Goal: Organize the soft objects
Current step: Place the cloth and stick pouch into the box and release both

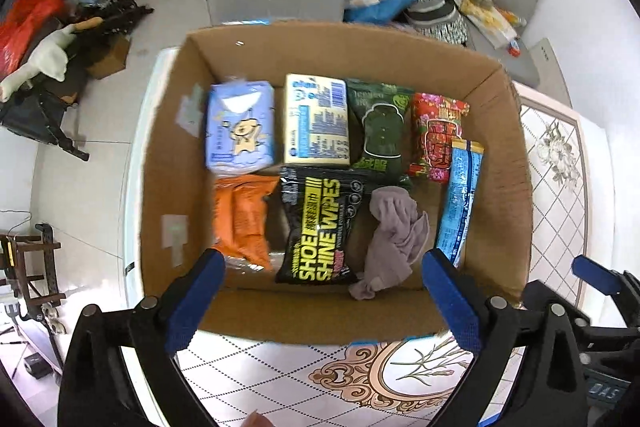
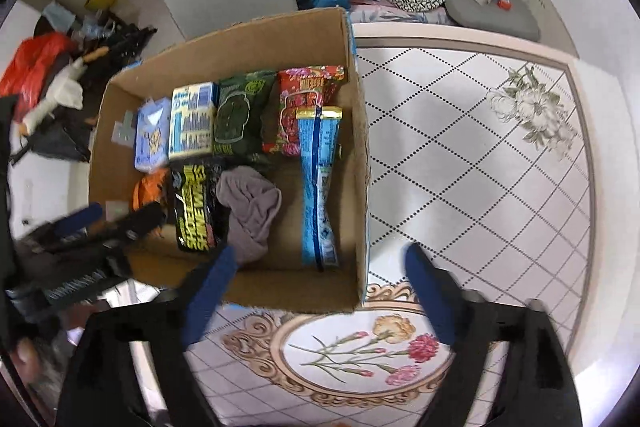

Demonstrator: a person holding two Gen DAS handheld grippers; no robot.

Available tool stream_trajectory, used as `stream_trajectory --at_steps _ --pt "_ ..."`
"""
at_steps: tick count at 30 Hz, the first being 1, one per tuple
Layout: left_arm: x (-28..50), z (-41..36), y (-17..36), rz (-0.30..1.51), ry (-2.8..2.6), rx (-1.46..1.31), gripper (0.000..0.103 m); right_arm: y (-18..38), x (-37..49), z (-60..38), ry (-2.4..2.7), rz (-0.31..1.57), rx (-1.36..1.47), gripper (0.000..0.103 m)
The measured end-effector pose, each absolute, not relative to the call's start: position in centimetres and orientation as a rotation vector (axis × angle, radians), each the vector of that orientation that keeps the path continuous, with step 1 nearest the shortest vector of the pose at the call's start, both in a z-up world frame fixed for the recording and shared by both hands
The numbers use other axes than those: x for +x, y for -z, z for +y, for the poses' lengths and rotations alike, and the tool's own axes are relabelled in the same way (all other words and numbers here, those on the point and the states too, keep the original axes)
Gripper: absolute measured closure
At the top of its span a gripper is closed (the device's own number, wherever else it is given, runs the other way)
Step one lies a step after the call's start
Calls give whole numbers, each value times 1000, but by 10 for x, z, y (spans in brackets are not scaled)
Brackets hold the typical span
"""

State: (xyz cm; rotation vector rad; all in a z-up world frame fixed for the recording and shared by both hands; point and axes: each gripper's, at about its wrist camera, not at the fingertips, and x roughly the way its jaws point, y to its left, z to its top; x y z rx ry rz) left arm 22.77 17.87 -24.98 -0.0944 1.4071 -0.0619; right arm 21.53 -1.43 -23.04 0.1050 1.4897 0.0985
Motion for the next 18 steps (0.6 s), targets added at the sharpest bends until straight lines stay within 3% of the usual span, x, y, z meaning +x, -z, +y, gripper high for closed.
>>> stream_trajectory --at_steps 4,18 --pt "220 177 244 1367 33 -86 0 228 205 -6 -108 1487 57 0" --pt "183 175 192 1252 9 -81 0 198 182 0 -100 1410 23 0"
